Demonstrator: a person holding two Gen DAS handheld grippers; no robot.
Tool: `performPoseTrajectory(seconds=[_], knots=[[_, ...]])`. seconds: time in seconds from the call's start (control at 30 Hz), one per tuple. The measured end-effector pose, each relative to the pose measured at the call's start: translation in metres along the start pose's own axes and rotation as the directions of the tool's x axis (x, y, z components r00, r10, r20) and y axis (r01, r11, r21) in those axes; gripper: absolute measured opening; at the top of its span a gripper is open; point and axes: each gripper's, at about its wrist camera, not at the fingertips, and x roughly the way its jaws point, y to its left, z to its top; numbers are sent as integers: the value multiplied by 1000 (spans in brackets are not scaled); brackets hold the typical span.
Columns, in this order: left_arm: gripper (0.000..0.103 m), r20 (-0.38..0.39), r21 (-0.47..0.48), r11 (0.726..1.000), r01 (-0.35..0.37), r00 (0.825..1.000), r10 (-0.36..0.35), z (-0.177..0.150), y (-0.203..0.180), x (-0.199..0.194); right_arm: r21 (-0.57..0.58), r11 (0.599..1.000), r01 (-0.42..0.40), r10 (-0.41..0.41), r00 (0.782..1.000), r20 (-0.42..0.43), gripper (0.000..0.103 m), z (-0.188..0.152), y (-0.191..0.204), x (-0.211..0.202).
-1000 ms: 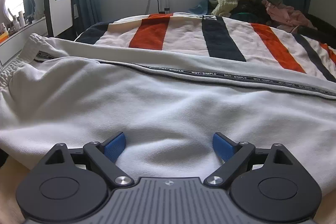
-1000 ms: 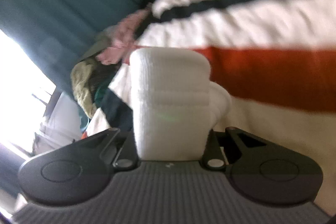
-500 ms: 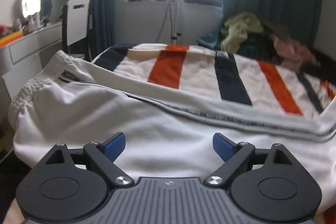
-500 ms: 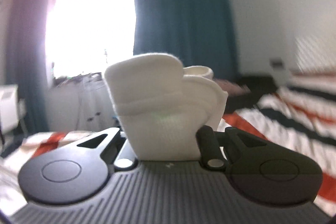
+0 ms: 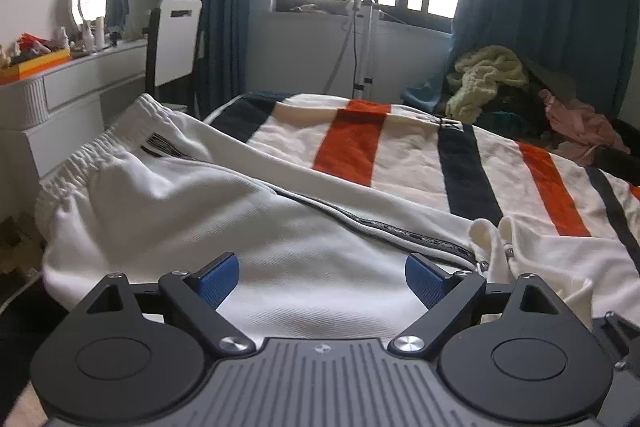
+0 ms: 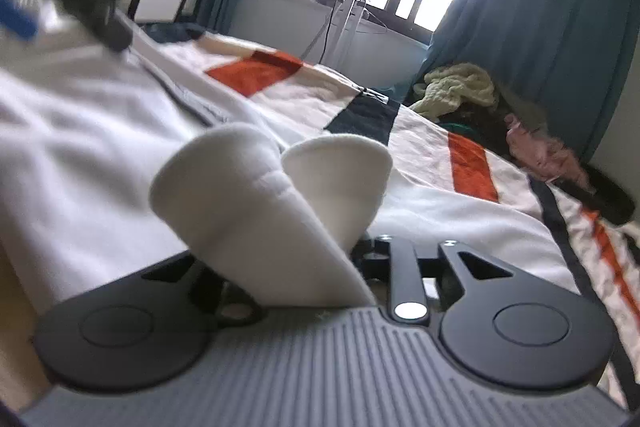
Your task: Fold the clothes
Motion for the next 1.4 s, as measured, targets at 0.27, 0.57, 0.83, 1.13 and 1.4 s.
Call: performPoseTrajectory(seconds=[0.27,0.57,0.83,1.13,1.4], knots=[[91,5,-62,998,-13,1000,13,-1,8,5,53,994,-94,96,994,-42,30,-3,12,3],[91,-32,-147,988,51,998,-56,-5,18,9,296,914,-279,330,934,-139,84,2,-11,7],[91,-11,-200,958,206,977,-213,-7,17,-8,541,807,-239,381,910,-165,84,19,-69,-50],[84,9,-91,826,556,830,-557,-17,-30,-22,720,687,92,170,944,-283,21,-20,-146,-86],[50,-147,41,796,604,792,-593,-35,-81,22,935,352,50,394,898,-196,23,-65,-159,-62]])
